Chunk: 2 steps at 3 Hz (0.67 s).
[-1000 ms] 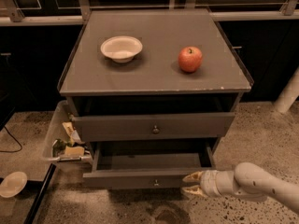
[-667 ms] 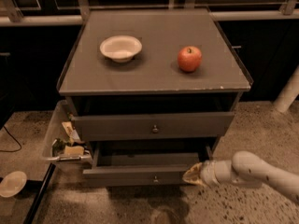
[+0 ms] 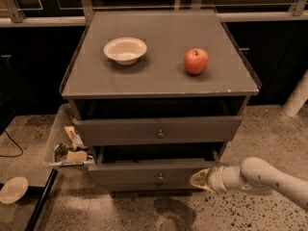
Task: Close middle drawer
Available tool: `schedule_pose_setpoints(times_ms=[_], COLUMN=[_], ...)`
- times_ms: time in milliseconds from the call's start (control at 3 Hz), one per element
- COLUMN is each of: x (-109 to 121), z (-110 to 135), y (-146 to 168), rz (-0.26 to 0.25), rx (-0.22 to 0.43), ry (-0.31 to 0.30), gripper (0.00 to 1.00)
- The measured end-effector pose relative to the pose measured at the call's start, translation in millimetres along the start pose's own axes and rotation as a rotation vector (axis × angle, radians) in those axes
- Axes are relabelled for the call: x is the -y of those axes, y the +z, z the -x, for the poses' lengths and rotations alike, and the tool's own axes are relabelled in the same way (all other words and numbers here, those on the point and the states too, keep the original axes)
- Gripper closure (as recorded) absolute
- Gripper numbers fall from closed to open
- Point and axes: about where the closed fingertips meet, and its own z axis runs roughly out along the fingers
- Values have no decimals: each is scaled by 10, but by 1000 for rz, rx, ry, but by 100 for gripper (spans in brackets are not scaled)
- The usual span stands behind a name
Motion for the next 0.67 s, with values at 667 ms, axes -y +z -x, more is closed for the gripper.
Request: schedule_pose_setpoints(times_ms=[667], x=[-4], z=[7], y=[6], rz=[2], rx=[0], ry=[-1], gripper=[47])
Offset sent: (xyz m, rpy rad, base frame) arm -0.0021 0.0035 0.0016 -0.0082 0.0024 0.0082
